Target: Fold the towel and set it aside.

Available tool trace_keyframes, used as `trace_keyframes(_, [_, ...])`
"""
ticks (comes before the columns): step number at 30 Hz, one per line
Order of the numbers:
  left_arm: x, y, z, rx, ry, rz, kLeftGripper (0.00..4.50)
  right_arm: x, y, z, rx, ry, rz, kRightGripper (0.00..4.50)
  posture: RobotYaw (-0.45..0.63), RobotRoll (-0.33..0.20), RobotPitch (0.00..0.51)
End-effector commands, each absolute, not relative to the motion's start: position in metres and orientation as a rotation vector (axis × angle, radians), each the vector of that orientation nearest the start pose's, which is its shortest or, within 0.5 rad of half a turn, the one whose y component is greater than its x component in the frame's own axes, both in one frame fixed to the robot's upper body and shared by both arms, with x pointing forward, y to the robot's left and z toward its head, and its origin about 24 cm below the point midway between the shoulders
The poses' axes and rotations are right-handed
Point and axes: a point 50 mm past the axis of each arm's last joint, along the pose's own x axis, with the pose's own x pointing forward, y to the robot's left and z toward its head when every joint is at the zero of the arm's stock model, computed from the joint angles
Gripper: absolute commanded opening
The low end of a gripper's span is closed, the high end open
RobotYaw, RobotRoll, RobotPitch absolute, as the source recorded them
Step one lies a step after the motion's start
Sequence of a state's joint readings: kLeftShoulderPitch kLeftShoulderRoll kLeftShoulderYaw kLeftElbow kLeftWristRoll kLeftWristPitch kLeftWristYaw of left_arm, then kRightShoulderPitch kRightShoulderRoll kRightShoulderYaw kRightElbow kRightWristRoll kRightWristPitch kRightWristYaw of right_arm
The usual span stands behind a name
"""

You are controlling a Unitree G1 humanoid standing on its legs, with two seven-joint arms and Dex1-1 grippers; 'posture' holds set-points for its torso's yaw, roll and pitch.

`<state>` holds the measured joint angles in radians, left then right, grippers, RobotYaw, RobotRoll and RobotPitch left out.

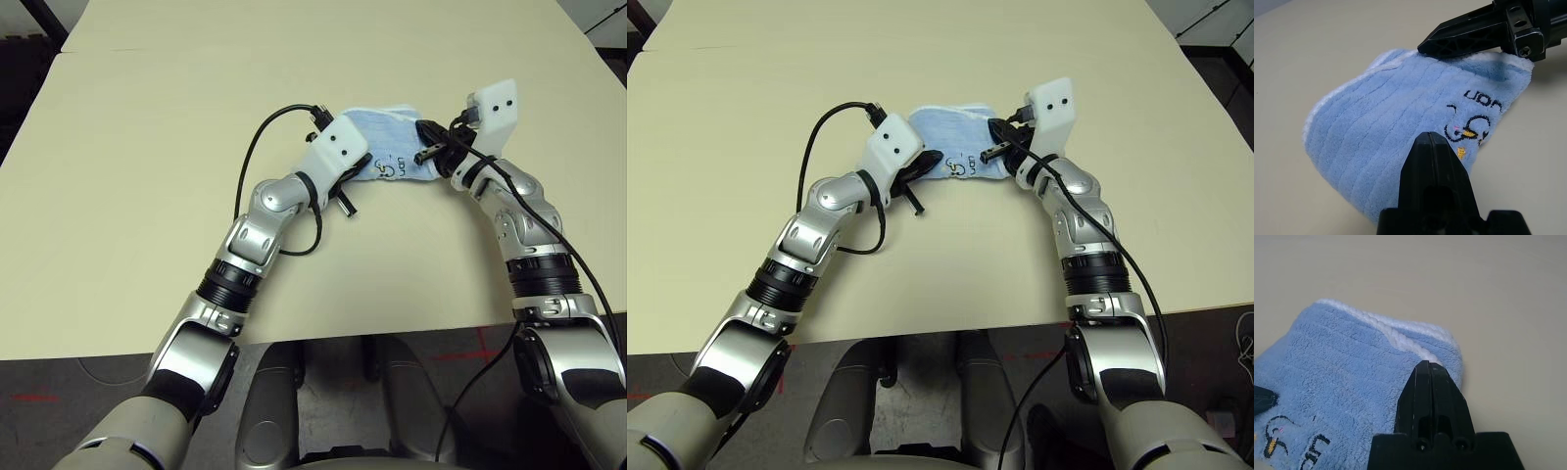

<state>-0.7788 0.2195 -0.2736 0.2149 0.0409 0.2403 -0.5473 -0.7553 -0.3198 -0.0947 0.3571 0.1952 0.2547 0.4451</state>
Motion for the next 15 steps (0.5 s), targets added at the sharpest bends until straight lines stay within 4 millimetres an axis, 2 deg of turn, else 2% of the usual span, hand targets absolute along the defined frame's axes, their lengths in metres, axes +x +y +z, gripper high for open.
trace_keyframes(1, [0.3472, 0.0616, 0.1696, 0.518, -0.145, -0.821, 0.00, 0.3684, -0.1712, 0.1757, -0.101, -0.107, 0.434, 0.02, -0.07, 0.000, 0.300])
trace_keyframes(15, [0.3509, 0.0677, 0.1755, 0.467, -0.146, -0.790, 0.00, 0.3676, -0.1756, 0.1768, -0.108, -0.112, 0.428, 0.02, -0.07, 0.000, 0.300])
